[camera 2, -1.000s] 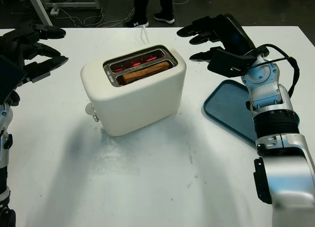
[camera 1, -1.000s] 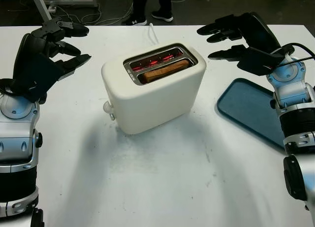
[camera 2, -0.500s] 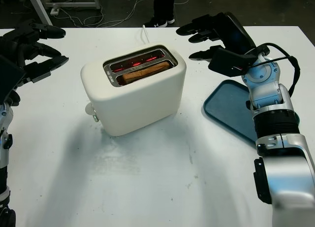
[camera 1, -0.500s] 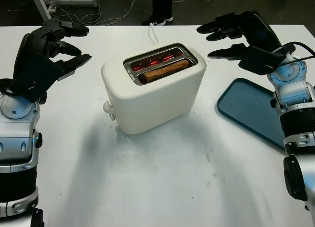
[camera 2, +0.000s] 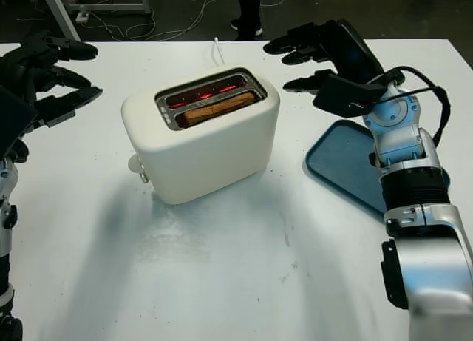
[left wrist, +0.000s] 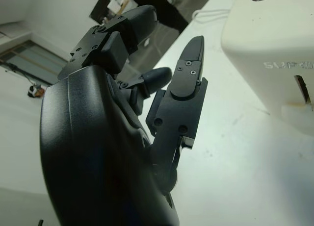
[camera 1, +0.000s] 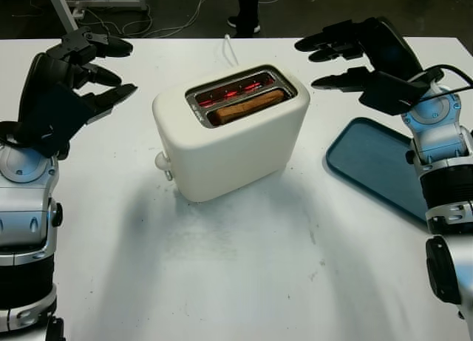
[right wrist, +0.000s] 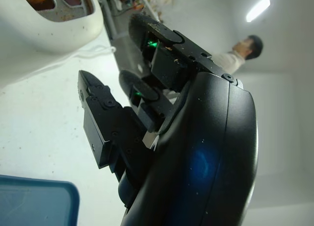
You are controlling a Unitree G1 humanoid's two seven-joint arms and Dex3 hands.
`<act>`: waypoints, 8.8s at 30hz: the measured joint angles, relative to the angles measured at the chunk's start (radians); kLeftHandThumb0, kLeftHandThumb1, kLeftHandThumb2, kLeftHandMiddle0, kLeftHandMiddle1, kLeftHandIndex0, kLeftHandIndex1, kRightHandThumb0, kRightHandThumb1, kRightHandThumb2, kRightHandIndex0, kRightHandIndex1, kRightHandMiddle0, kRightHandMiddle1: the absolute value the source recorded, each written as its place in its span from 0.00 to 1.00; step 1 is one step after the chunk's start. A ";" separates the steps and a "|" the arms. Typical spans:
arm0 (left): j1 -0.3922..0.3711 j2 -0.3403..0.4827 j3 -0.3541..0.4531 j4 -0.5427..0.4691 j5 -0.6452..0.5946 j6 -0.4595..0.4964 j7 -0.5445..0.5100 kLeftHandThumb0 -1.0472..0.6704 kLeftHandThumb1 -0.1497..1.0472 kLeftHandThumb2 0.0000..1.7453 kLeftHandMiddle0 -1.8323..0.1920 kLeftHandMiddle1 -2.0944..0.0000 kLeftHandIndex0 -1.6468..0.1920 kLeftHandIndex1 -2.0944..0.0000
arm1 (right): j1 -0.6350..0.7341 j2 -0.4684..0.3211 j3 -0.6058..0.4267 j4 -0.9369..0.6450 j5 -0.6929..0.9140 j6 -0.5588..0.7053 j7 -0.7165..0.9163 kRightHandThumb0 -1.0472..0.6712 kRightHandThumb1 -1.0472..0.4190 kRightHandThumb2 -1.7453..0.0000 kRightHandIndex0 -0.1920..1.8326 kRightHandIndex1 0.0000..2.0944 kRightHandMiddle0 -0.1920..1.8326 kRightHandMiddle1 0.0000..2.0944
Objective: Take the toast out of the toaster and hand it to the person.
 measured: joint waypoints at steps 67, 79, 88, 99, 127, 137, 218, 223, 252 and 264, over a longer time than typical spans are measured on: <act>0.022 0.003 0.014 -0.038 0.012 0.043 -0.007 0.47 0.87 0.00 0.75 0.42 0.65 0.68 | 0.004 0.000 0.001 -0.002 -0.009 0.002 -0.001 0.71 0.22 1.00 0.59 0.02 0.55 0.00; 0.022 0.003 0.009 -0.038 0.022 0.050 -0.007 0.46 0.87 0.00 0.74 0.43 0.65 0.69 | 0.004 0.000 0.001 0.011 -0.009 -0.001 -0.001 0.70 0.22 1.00 0.60 0.02 0.56 0.00; 0.022 0.003 0.009 -0.038 0.021 0.051 -0.007 0.46 0.87 0.00 0.74 0.44 0.65 0.69 | 0.004 0.000 0.001 0.012 -0.008 -0.001 0.001 0.71 0.22 1.00 0.59 0.02 0.56 0.00; 0.022 0.003 0.009 -0.038 0.021 0.055 -0.007 0.46 0.87 0.00 0.74 0.44 0.64 0.70 | 0.004 0.000 0.001 0.010 -0.009 0.000 0.001 0.70 0.22 1.00 0.59 0.02 0.55 0.00; 0.022 0.002 0.014 -0.043 0.019 0.063 -0.007 0.46 0.87 0.00 0.75 0.44 0.64 0.71 | 0.004 0.000 0.002 0.010 -0.009 -0.009 0.002 0.67 0.23 1.00 0.60 0.01 0.56 0.00; 0.022 0.002 0.014 -0.043 0.019 0.063 -0.007 0.46 0.87 0.00 0.75 0.44 0.63 0.71 | 0.004 0.000 0.002 0.010 -0.009 -0.015 0.002 0.69 0.22 1.00 0.60 0.01 0.56 0.00; 0.022 0.002 0.016 -0.044 0.012 0.062 -0.018 0.46 0.88 0.00 0.75 0.43 0.64 0.71 | 0.004 0.000 0.002 0.012 -0.007 -0.015 0.009 0.68 0.22 1.00 0.60 0.01 0.56 0.00; 0.022 0.002 0.016 -0.044 0.012 0.062 -0.018 0.46 0.88 0.00 0.75 0.43 0.64 0.71 | 0.004 0.000 0.002 0.012 -0.007 -0.016 0.009 0.68 0.22 1.00 0.60 0.01 0.56 0.00; 0.035 -0.001 0.028 -0.048 0.012 0.060 -0.017 0.44 0.89 0.00 0.75 0.44 0.63 0.71 | 0.013 0.000 0.002 0.022 -0.007 -0.020 0.009 0.69 0.22 1.00 0.60 0.01 0.55 0.00; 0.035 -0.002 0.028 -0.048 0.012 0.059 -0.017 0.45 0.88 0.00 0.75 0.44 0.64 0.71 | 0.009 0.000 -0.001 -0.024 -0.012 -0.027 0.001 0.69 0.25 1.00 0.61 0.01 0.56 0.01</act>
